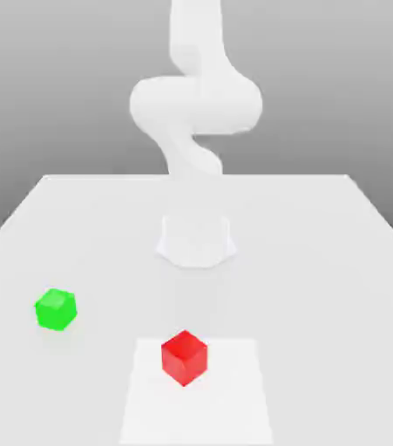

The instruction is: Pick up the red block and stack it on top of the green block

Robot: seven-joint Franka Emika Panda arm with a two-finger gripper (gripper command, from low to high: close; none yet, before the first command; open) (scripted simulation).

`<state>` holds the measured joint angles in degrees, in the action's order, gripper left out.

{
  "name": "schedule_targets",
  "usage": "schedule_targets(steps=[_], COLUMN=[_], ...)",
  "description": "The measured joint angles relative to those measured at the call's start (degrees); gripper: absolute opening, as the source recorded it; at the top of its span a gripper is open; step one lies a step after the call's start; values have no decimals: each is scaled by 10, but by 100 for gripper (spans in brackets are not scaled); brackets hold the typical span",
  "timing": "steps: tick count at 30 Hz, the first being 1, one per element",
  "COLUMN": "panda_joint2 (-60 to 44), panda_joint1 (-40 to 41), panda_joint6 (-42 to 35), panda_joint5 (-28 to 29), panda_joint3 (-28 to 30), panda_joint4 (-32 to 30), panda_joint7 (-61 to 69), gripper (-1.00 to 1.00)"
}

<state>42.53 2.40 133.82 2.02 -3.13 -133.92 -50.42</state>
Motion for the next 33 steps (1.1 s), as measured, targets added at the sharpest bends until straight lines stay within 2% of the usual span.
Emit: schedule_targets(steps=[10,20,26,31,33], panda_joint2=[-149,-296,-367,-408,-417], panda_joint1=[94,153,163,153,150], panda_joint6=[79,159,212,256,265], panda_joint5=[69,105,77,-7,-22], panda_joint3=[-94,-123,-120,-119,-119], panda_joint4=[-85,-169,-222,-265,-268], panda_joint7=[-176,-323,-376,-378,-376], gripper=[0,0,0,0,0])
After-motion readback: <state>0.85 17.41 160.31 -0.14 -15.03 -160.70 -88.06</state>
